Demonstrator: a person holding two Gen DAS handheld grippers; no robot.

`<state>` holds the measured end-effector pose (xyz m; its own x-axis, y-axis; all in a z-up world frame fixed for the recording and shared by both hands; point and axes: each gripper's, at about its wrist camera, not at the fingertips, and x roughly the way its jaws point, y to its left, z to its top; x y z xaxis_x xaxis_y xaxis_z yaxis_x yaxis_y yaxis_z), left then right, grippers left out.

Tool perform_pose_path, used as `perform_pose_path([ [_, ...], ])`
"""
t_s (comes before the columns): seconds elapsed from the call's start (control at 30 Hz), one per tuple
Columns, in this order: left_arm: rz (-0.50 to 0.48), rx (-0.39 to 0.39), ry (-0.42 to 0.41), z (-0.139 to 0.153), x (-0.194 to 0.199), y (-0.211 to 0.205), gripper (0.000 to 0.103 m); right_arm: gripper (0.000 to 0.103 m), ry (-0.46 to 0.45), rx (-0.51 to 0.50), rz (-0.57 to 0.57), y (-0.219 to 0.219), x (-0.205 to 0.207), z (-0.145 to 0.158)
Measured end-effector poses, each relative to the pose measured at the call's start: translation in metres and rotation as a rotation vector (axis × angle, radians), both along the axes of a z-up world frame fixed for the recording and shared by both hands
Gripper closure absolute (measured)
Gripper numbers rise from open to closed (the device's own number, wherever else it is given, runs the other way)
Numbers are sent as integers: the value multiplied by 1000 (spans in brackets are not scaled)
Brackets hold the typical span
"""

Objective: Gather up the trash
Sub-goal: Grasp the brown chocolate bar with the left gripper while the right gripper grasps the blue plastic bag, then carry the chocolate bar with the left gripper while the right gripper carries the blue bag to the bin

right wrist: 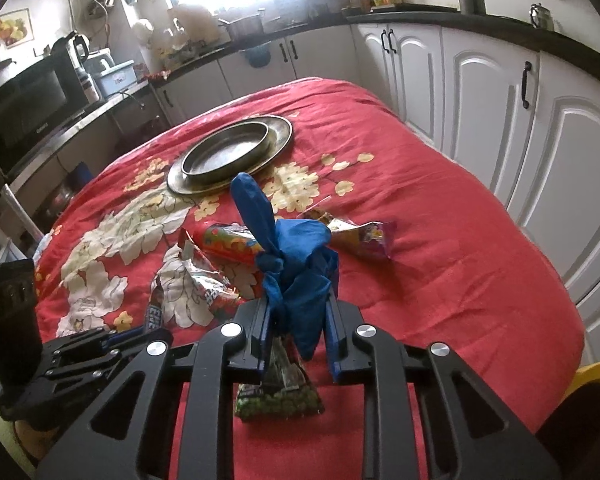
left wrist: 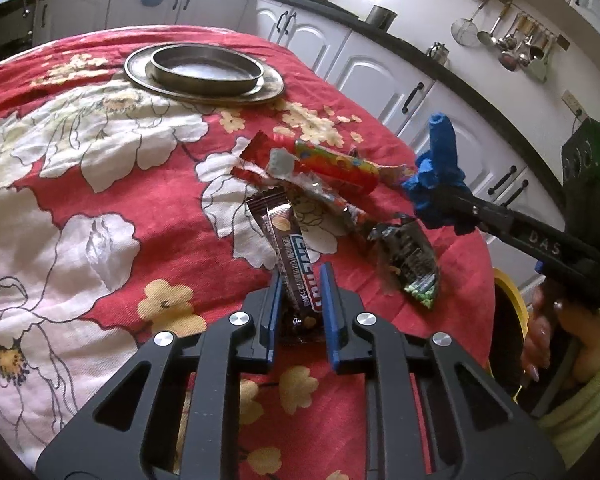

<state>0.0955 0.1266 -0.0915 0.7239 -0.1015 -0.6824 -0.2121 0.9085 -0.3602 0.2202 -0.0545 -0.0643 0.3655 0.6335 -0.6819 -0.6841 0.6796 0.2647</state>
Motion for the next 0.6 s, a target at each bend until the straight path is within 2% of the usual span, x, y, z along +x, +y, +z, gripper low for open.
perform_pose_path([
  [0.6, -76, 24, -125, 41, -13, -29, 91, 82, -73, 58, -36, -62, -35, 39],
])
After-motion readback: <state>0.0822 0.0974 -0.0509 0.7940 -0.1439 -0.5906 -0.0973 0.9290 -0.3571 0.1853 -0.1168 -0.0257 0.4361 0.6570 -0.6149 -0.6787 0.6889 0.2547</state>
